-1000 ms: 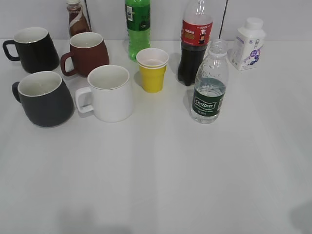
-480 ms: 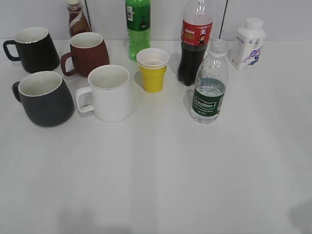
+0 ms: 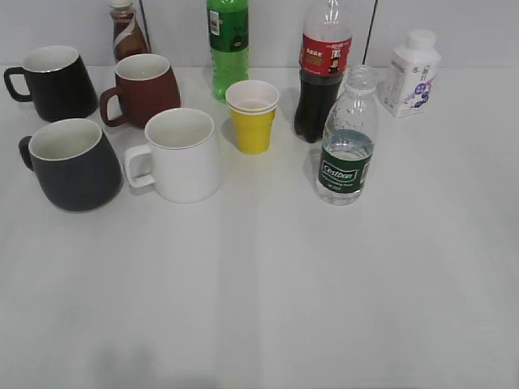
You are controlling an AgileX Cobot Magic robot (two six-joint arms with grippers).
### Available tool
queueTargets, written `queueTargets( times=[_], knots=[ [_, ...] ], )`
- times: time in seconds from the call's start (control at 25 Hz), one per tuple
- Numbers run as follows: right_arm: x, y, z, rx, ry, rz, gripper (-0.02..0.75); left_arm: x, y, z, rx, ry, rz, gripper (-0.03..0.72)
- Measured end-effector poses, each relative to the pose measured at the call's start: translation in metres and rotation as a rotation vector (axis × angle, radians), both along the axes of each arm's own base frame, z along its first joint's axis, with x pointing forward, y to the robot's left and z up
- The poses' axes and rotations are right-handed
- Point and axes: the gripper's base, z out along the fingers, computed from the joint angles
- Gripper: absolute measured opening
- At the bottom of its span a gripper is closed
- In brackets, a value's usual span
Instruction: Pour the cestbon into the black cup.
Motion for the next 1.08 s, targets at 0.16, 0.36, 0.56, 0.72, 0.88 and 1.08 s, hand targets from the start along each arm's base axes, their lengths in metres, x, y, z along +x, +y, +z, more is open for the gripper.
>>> queueTargets(
  times=[0.16, 0.36, 0.56, 0.72, 0.88, 1.08],
  knots=[
    [-0.007, -0.001, 0.000, 0.006, -0.043, -0.078, 0.573, -0.011, 0.001, 0.000, -0.004, -0.071, 0.001, 0.538],
    [-0.007, -0.001, 0.000, 0.008, -0.044, -0.083, 0.573, -0.013, 0.001, 0.000, -0.003, -0.083, 0.002, 0.522],
    [-0.007, -0.001, 0.000, 0.009, -0.043, -0.083, 0.573, -0.013, 0.001, 0.000, -0.003, -0.084, 0.002, 0.505],
    [-0.007, -0.001, 0.000, 0.009, -0.043, -0.083, 0.573, -0.013, 0.001, 0.000, -0.003, -0.084, 0.004, 0.488],
    [-0.007, -0.001, 0.000, 0.009, -0.043, -0.083, 0.573, -0.013, 0.001, 0.000, -0.003, -0.084, 0.005, 0.480],
    [-0.007, -0.001, 0.000, 0.009, -0.043, -0.083, 0.573, -0.013, 0.001, 0.000, -0.003, -0.084, 0.005, 0.478]
  ],
)
